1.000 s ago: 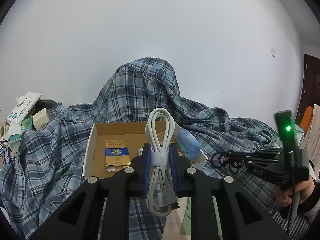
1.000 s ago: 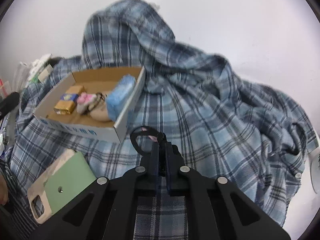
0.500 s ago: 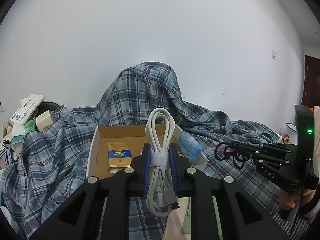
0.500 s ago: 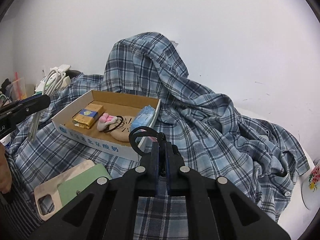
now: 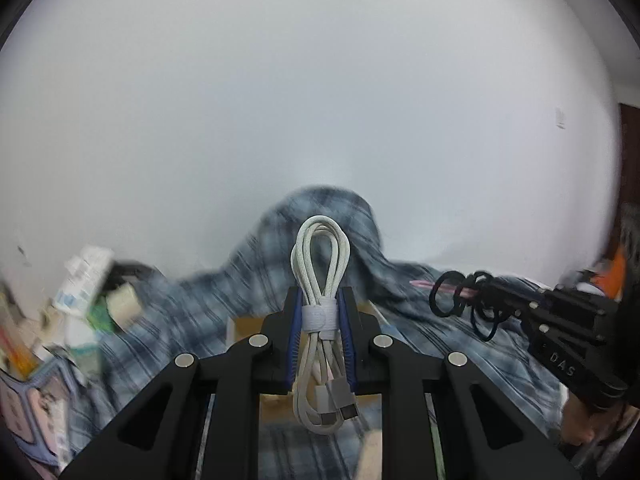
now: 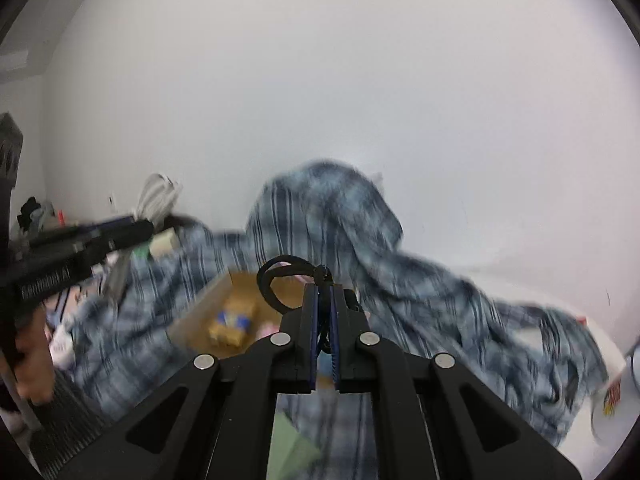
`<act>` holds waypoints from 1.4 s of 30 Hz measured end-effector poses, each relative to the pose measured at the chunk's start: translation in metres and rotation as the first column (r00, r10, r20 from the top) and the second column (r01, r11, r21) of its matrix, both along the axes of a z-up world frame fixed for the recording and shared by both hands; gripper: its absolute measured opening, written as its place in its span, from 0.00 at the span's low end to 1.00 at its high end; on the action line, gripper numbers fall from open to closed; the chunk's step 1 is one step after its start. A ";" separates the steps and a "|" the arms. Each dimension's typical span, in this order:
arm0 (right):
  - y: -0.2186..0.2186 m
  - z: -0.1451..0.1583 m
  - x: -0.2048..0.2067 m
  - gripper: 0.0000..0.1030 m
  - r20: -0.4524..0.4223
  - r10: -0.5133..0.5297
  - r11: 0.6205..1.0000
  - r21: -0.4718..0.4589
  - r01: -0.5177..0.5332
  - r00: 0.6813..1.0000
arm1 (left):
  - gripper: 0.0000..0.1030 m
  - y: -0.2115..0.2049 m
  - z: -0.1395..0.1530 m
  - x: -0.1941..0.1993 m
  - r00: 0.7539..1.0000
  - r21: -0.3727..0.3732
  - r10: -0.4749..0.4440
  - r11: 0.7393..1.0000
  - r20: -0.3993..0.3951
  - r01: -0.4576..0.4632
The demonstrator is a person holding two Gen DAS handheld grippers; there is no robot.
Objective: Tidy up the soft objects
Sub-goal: 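Carry the cable and cord loop into the box and open both tools, then lift both tools out of the box and back away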
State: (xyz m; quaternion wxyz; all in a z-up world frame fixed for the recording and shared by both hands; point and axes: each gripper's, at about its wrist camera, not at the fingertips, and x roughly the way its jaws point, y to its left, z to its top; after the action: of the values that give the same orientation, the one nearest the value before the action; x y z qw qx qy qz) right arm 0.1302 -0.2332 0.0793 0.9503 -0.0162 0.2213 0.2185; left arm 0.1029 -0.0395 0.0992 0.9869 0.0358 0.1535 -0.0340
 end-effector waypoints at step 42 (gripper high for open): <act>0.069 -0.067 0.122 0.71 -0.136 -0.028 0.999 -0.040 0.023 0.990 | 0.84 0.064 -0.057 0.100 0.987 -0.123 0.084 0.987 -0.138 -0.101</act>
State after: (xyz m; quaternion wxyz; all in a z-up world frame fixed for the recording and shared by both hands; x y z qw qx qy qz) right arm 0.2527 -0.1644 0.0122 0.9351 -0.0168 0.2901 0.2027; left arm 0.2030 0.0249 0.0425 0.9753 -0.0379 0.2175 -0.0003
